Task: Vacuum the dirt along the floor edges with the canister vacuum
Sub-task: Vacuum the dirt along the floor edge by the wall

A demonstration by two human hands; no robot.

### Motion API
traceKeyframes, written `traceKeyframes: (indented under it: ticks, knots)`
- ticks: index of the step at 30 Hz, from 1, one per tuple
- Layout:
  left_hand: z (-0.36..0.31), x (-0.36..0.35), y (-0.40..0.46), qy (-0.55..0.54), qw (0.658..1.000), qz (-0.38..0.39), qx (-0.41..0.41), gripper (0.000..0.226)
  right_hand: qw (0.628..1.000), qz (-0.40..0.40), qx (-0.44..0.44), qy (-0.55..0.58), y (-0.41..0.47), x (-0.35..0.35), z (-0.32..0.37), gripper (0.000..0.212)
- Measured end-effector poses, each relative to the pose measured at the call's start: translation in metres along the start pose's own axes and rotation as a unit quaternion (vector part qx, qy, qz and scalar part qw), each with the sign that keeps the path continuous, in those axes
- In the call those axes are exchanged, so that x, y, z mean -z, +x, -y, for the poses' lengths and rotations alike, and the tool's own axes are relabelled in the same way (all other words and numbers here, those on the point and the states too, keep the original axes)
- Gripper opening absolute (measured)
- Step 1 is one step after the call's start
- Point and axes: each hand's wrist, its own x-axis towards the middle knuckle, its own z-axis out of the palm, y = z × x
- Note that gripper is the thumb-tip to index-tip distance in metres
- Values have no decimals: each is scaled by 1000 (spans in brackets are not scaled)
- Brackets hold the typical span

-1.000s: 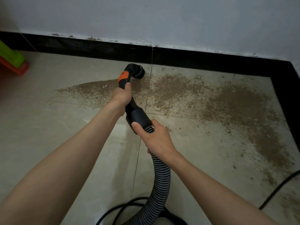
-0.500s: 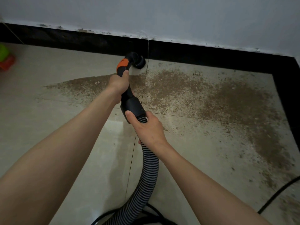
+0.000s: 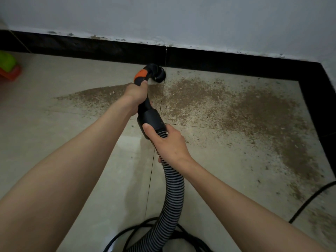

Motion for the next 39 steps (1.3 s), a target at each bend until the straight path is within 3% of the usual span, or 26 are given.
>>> traceKeyframes:
  ticks: [13, 39]
  knots:
    - [4, 10, -25, 36, 999, 17, 28, 50, 1000, 12, 4, -4, -30, 0, 3, 42]
    - [35, 32, -74, -69, 995, 36, 56, 44, 989, 22, 41, -139, -90, 2, 2, 44]
